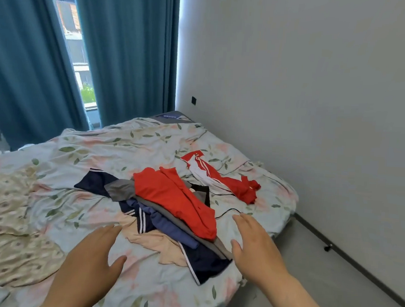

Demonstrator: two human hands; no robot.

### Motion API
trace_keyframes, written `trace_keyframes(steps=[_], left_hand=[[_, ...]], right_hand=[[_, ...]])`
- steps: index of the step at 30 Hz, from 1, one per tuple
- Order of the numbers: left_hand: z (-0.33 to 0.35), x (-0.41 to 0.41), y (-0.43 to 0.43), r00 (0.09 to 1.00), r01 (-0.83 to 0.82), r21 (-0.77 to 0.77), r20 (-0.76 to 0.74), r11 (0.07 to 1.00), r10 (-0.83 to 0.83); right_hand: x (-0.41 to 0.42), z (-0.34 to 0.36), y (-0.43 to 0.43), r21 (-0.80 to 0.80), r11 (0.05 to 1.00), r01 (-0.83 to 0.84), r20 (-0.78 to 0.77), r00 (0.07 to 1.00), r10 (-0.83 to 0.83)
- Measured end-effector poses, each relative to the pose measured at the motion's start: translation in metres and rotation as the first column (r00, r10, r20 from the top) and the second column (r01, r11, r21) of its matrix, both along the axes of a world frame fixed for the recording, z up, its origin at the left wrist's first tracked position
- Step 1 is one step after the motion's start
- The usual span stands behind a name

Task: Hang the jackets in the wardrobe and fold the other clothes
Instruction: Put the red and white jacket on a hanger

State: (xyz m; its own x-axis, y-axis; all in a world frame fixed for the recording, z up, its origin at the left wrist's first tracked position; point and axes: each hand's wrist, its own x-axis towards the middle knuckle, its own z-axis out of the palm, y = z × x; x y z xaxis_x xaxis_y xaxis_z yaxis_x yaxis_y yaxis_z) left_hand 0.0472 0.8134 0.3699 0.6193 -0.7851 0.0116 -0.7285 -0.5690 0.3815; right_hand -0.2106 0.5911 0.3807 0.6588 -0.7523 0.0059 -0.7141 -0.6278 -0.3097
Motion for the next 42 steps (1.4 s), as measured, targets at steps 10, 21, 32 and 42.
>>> trace_keyframes(steps=[10,21,32,42], left_hand=[[0.0,-0.061,-0.171,0.99,0.139,0.06,0.03,0.988,-0.141],[0.018,-0.09,-0.307,0.907,0.377,0.005,0.202,0.926,-0.37],[-0.024,-0.044,-0.434,0.956,0.276,-0.025,0.107,0.961,-0.272],[-0.076,-0.015,-0.508,0.992,0.123,0.056,0.015,0.991,-0.124]], right_hand=[[-0.099,-0.016,-0.135,0.066,0.989,0.134,0.003,0.991,-0.134],[-0.144,-0.014,-0.228,0.089,0.961,0.263,0.024,0.964,-0.266],[-0.068,-0.01,-0.365,0.048,0.991,0.127,0.013,0.992,-0.127],[-0.028,-0.062,-0.462,0.136,0.99,0.024,-0.071,0.997,-0.014]])
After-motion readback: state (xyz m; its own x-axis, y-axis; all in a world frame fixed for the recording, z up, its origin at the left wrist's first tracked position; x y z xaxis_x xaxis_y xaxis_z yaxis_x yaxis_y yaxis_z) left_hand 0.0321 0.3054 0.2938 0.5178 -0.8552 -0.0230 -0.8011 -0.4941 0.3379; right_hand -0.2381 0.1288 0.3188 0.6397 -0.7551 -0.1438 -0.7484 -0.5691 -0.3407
